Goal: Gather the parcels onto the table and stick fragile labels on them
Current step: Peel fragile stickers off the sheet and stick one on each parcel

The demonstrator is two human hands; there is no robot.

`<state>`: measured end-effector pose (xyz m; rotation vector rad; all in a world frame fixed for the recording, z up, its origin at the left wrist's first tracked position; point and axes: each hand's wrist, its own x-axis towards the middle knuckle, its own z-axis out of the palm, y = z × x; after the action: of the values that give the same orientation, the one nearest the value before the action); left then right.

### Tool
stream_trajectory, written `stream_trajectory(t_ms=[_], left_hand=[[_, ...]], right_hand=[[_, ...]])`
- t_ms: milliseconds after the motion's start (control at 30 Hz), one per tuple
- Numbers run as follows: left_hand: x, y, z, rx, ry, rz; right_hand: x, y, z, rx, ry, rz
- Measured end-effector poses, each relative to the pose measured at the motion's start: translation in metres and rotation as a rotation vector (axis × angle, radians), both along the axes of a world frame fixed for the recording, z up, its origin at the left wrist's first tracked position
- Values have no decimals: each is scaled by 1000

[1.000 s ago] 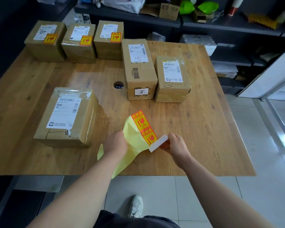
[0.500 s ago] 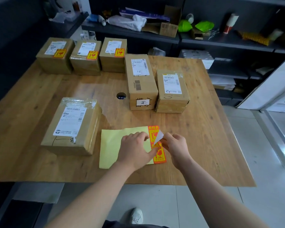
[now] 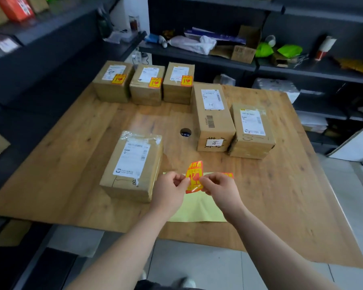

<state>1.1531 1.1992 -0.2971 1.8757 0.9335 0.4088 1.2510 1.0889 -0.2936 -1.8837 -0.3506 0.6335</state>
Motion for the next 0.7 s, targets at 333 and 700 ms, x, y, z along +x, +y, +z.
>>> stream_trajectory(t_ms=[333, 700], left_hand=[[-57, 89, 10, -24, 25, -12], [-69, 150, -4, 133, 197, -166]], right_hand=[[-51, 76, 14, -38, 90, 31], [-73, 123, 7, -261, -79, 10]])
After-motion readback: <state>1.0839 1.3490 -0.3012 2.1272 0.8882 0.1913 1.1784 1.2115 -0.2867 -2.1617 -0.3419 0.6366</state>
